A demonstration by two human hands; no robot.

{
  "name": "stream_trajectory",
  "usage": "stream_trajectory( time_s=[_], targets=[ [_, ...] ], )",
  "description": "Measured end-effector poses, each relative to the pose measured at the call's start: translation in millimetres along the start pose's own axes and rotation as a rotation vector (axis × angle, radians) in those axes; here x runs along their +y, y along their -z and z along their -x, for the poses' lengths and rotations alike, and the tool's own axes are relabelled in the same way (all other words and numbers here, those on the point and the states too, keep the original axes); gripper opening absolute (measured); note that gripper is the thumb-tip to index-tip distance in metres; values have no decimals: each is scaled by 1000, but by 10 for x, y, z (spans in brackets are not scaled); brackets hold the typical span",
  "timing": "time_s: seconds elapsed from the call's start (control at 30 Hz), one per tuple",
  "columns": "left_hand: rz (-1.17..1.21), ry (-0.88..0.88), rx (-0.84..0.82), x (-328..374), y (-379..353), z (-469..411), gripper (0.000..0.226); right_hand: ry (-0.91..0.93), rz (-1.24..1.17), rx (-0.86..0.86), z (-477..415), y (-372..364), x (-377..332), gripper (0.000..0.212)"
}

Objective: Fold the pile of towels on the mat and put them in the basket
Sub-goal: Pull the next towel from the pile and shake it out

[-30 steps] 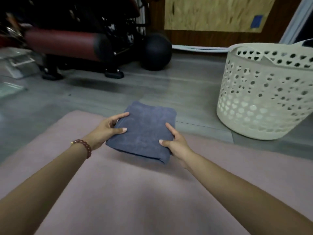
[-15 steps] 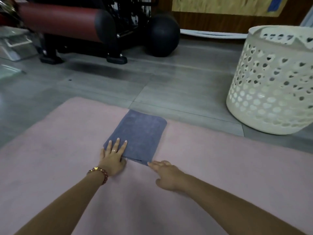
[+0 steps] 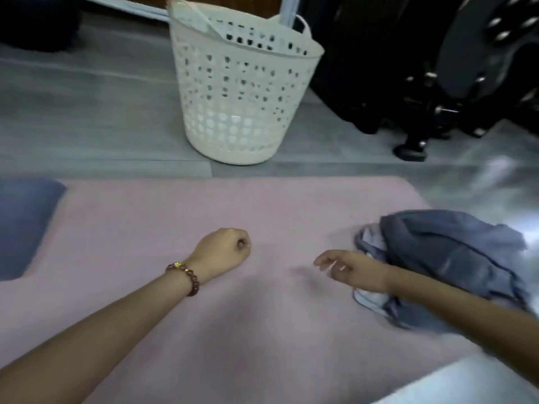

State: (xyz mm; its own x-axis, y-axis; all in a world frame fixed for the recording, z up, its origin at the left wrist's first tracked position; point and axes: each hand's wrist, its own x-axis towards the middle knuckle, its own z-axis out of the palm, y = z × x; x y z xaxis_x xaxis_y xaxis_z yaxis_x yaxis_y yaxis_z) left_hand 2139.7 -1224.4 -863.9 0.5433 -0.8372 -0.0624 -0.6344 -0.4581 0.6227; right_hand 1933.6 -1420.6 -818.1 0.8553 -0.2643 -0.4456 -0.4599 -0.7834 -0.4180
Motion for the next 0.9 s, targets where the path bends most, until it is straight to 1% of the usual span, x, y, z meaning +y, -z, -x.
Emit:
stream_trajectory(
  time_s=[0.1, 0.17, 0.23, 0.3, 0.37, 0.43, 0.47, 0.5, 0.57, 0.6, 0.63, 0.67, 0.7, 0.73, 0.77, 0.8, 0.83, 0.9],
  targets=[
    [89, -127, -103, 683, -352, -200, 14, -194, 22, 182, 734, 135, 662, 31],
    [48, -200, -156, 1000, -530, -249, 11, -315, 88, 412, 1125, 121, 1037, 39],
    [-78, -268, -145, 1227, -638, -245, 10, -465, 163, 660, 1440, 66, 1322, 54],
    [-131, -300, -114, 1387, -710, -212, 10, -603, 121, 841, 1636, 36, 1526, 72],
    [-83, -294, -112, 1491, -760, -181, 9, -666, -14, 931, 1687, 39, 1648, 82],
    [21, -262, -122, 1549, -794, -164, 10, -650, -253, 945, 1606, 79, 1716, 77],
    [71, -249, -124, 1556, -801, -160, 14, -653, -343, 971, 1528, 113, 1726, 69],
    [101, -246, -130, 1556, -794, -145, 19, -691, -379, 1021, 1440, 156, 1718, 58],
    [115, -257, -137, 1532, -740, -121, 30, -832, -325, 1123, 1264, 275, 1621, 34],
    [117, -266, -141, 1504, -703, -125, 33, -876, -291, 1157, 1186, 329, 1537, 26],
    [120, -274, -145, 1468, -663, -120, 33, -867, -283, 1192, 1093, 364, 1456, 22],
    [126, -281, -138, 1426, -619, -116, 32, -798, -288, 1223, 1001, 397, 1346, 21],
    [140, -290, -127, 1387, -573, -112, 29, -662, -308, 1241, 907, 435, 1233, 23],
    [158, -304, -105, 1365, -523, -108, 22, -471, -354, 1235, 813, 480, 1105, 25],
    [191, -316, -67, 1352, -474, -111, 11, -259, -422, 1198, 732, 527, 939, 26],
    [251, -310, -28, 1354, -418, -113, 7, -78, -505, 1119, 673, 569, 716, 25],
    [352, -287, -7, 1338, -365, -129, 19, 51, -585, 1026, 631, 599, 466, 20],
    [620, -212, -15, 1314, -255, -134, 60, 229, -758, 827, 556, 603, -44, 8]
  ],
)
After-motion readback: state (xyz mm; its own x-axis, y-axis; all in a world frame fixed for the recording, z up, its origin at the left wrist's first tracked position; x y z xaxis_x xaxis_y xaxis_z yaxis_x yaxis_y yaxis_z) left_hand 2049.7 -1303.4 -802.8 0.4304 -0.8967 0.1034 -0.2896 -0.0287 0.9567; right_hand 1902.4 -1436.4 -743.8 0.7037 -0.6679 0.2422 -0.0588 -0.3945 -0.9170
